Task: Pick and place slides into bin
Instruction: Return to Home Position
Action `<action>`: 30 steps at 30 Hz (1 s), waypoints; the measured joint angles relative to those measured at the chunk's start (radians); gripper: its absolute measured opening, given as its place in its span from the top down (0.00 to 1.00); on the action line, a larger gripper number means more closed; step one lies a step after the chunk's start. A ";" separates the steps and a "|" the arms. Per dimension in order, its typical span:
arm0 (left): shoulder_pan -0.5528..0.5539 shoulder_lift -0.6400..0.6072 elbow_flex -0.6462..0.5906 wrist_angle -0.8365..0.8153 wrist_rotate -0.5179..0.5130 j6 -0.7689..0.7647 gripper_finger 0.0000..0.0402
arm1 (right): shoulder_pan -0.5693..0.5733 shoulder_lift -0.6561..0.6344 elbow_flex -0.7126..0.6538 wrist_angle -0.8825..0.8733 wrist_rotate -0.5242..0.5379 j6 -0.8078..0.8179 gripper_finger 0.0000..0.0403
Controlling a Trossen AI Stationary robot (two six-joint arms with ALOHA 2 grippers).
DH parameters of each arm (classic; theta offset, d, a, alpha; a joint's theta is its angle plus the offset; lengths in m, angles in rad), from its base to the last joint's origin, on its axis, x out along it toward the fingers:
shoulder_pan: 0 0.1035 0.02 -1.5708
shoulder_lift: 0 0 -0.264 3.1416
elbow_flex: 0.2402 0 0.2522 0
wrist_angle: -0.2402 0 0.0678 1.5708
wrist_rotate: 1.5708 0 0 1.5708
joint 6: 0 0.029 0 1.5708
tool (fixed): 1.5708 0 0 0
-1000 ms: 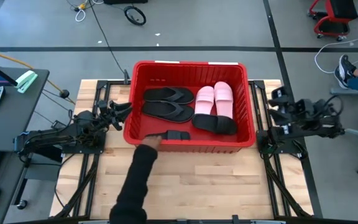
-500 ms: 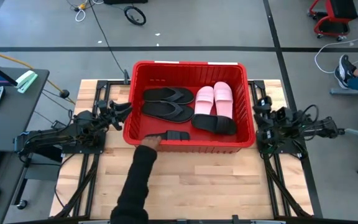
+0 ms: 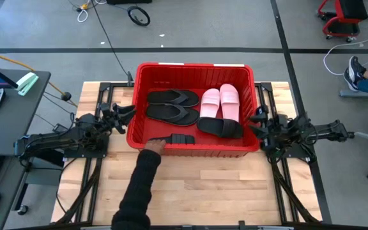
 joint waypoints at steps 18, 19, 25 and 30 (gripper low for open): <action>0.000 0.000 0.000 0.001 0.001 0.000 0.52 | 0.000 -0.001 0.003 -0.226 0.007 -0.015 0.59; 0.000 0.000 0.000 0.001 0.001 0.000 0.52 | 0.000 -0.001 0.002 -0.226 0.007 -0.019 0.59; 0.000 0.000 0.000 0.002 0.002 0.000 0.50 | 0.000 -0.001 0.002 -0.225 0.008 -0.020 0.59; 0.000 0.000 0.000 0.002 0.001 0.000 0.52 | 0.000 -0.001 0.002 -0.225 0.008 -0.022 0.59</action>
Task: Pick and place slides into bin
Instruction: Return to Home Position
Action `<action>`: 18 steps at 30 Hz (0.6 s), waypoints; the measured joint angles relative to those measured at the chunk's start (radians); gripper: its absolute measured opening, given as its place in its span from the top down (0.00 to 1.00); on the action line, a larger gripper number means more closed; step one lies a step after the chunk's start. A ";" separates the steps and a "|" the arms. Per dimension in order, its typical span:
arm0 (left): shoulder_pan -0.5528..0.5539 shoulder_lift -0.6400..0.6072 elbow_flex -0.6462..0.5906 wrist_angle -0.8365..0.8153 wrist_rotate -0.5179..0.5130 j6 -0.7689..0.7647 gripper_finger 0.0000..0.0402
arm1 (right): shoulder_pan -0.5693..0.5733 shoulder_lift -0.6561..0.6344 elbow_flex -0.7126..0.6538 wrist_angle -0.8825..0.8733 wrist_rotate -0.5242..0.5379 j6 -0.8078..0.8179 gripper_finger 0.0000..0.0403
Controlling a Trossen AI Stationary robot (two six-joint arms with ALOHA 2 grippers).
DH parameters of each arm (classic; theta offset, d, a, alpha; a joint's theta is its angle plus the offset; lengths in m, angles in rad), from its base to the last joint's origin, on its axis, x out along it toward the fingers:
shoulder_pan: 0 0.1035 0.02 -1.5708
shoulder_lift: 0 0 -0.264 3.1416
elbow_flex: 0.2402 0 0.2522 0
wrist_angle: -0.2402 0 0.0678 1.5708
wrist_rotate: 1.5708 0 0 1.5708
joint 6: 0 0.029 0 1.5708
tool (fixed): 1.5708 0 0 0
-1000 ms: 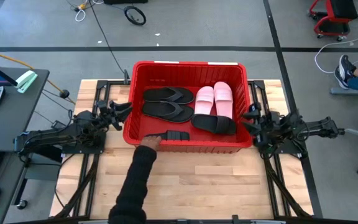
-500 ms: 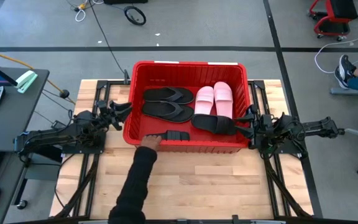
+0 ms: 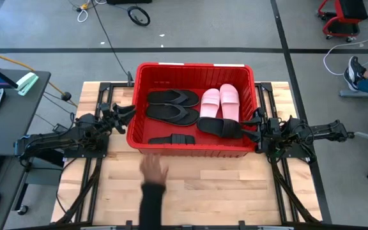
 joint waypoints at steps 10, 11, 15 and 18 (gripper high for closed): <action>0.000 0.000 0.000 0.000 0.000 0.000 0.51 | 0.000 0.000 0.000 0.000 0.000 -0.001 0.59; 0.000 0.000 0.000 0.000 0.000 0.000 0.51 | 0.000 0.000 0.000 0.000 0.000 -0.001 0.59; 0.000 0.000 0.000 0.001 0.000 0.000 0.51 | 0.000 0.000 -0.001 0.000 0.000 -0.002 0.59; 0.000 0.000 0.000 0.000 0.000 0.000 0.52 | 0.000 0.000 -0.001 0.000 0.000 -0.002 0.59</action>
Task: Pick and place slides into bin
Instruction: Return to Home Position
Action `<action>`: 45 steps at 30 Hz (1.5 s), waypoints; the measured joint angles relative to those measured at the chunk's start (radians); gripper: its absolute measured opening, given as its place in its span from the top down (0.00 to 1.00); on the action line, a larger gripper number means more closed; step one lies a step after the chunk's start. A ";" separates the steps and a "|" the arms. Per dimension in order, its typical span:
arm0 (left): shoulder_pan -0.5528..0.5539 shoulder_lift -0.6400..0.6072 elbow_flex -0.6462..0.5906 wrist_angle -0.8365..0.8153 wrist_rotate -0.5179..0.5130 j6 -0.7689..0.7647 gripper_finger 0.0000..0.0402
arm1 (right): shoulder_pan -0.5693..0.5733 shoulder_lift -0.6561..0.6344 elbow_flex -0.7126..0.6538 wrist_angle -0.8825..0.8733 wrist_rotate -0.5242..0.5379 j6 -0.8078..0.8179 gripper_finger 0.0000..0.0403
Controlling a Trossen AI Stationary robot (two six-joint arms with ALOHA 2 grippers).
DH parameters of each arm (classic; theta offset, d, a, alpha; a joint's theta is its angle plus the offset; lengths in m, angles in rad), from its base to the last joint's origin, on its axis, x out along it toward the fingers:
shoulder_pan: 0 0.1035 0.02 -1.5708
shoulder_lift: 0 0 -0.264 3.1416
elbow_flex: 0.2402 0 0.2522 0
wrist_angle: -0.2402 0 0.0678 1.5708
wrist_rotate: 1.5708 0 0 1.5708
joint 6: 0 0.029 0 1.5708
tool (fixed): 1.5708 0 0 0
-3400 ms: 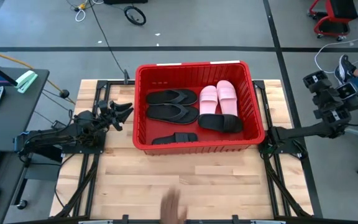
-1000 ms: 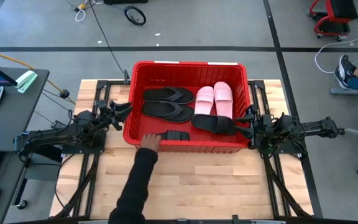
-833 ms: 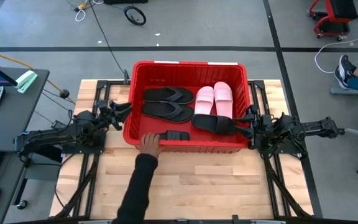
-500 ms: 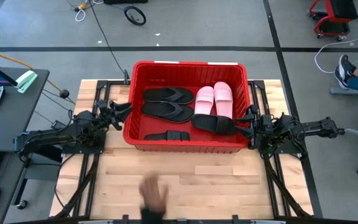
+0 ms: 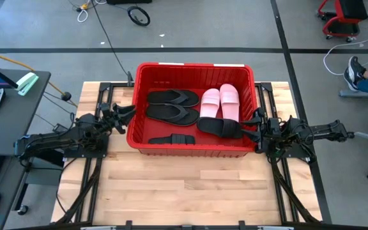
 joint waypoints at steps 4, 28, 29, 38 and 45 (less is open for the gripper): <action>0.000 0.000 0.000 0.000 -0.001 0.000 0.53 | 0.000 0.000 0.000 0.000 0.000 0.000 0.59; 0.000 0.000 0.000 0.000 0.001 0.000 0.50 | 0.000 0.000 0.000 0.000 0.000 -0.001 0.59; 0.000 0.000 0.000 0.000 0.001 0.000 0.50 | 0.000 0.000 0.000 0.000 0.000 -0.001 0.59; 0.000 0.000 0.000 0.000 -0.001 0.000 0.52 | 0.000 0.000 0.000 0.000 0.000 -0.001 0.59; 0.000 0.000 0.000 0.000 0.001 0.000 0.50 | 0.000 0.000 0.000 0.000 0.000 -0.001 0.59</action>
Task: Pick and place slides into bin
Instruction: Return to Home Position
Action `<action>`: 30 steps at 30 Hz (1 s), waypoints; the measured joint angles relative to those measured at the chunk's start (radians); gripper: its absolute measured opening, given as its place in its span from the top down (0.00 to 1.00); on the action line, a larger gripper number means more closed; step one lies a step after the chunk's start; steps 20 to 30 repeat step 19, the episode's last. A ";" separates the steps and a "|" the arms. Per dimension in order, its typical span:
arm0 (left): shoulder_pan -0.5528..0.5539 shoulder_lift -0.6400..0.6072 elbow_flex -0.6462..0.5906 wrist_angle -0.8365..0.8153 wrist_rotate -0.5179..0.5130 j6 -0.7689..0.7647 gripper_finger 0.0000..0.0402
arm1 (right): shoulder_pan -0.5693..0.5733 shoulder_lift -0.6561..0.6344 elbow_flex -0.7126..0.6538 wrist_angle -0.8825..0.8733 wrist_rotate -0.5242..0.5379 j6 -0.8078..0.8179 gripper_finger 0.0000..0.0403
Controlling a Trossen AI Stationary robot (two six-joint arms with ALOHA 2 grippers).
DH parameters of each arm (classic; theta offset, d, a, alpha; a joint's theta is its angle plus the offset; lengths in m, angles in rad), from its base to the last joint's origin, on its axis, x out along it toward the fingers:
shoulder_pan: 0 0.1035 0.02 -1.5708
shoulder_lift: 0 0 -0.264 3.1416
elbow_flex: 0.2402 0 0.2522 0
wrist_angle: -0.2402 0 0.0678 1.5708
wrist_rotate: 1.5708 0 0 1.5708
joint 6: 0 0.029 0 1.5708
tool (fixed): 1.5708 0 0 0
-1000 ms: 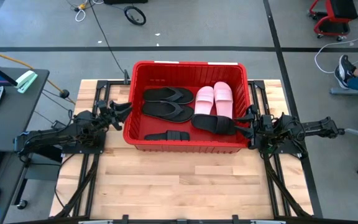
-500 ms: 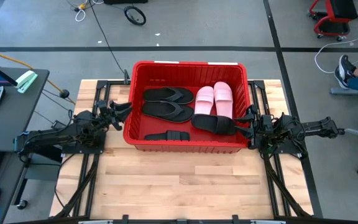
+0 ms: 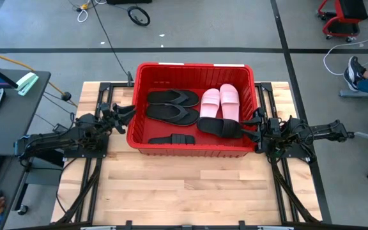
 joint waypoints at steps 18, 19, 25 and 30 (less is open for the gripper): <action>0.000 0.000 0.000 0.000 0.000 0.000 0.50 | 0.000 0.000 0.000 0.000 0.000 0.000 0.59; 0.000 0.000 0.000 0.000 0.000 0.000 0.51 | 0.000 0.000 0.000 0.000 0.000 0.000 0.59; 0.000 0.000 0.000 0.000 0.000 0.000 0.51 | 0.000 0.000 0.000 0.000 0.000 0.000 0.59; 0.000 0.000 0.000 0.000 0.000 0.000 0.51 | 0.000 0.000 0.000 0.000 0.000 0.000 0.59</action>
